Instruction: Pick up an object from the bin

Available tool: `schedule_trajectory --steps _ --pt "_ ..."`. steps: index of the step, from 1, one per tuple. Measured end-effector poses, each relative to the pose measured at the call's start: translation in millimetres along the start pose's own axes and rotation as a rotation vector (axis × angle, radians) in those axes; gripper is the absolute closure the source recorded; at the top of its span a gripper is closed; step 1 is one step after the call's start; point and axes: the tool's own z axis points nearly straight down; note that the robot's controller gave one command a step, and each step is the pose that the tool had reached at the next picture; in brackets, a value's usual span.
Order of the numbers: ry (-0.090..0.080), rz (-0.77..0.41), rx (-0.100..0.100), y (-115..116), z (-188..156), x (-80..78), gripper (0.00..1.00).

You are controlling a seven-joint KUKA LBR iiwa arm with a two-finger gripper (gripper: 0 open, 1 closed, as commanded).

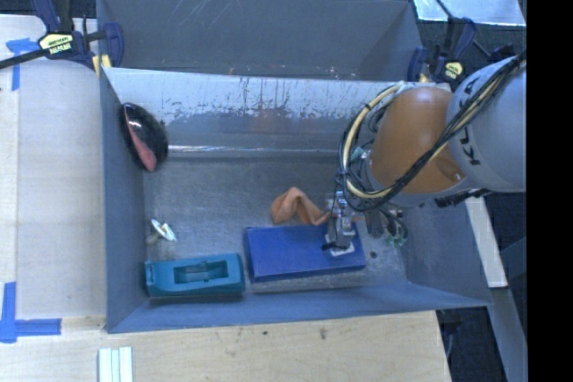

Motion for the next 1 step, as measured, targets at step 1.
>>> schedule_trajectory --steps 1 --pt "0.008 0.073 0.0 13.0 -133.4 -16.6 1.0"
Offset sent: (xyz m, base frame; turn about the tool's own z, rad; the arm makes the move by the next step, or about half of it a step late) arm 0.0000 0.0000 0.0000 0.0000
